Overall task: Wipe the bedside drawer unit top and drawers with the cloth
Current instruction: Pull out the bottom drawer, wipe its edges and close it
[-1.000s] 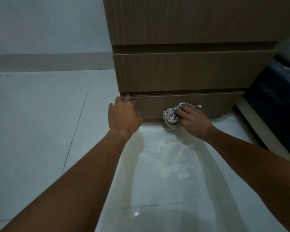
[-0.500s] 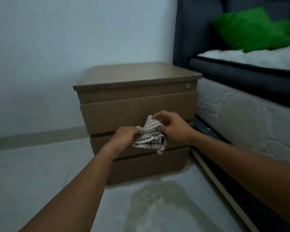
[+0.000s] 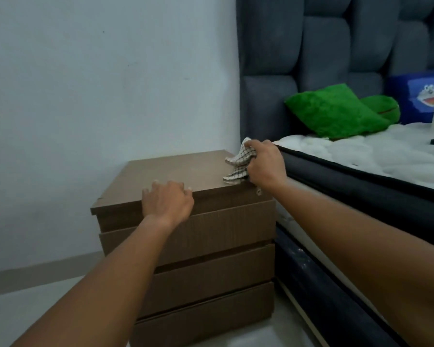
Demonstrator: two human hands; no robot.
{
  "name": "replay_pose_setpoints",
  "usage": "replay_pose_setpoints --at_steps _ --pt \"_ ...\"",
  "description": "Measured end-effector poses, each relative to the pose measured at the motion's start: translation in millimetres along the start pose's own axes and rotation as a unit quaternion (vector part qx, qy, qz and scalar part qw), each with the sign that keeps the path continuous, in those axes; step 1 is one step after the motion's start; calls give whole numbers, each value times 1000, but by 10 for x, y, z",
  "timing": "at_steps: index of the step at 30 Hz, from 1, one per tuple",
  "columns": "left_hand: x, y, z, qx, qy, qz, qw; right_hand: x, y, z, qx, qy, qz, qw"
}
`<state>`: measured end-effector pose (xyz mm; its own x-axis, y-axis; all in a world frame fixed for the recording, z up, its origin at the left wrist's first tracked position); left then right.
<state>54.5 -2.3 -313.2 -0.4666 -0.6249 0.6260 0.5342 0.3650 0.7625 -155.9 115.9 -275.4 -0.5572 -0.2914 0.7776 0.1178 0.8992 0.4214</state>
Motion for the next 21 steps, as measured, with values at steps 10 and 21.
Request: replay_pose_setpoints --at_steps 10,21 --pt "184 -80 -41 102 -6 -23 995 -141 -559 146 -157 19 -186 970" --pt "1316 1656 140 -33 82 -223 971 1245 650 -1250 -86 -15 -276 957"
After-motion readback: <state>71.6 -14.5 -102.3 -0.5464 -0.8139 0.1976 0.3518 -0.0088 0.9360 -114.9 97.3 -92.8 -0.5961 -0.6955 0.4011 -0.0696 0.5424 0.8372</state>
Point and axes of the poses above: each hand's wrist, its own x-axis towards the middle knuckle, its own y-axis out of the back of the hand, z = x × y, the point moved 4 cm from there along x, towards the middle knuckle, and after that the axes turned 8 degrees about z, right-handed, at the moved point
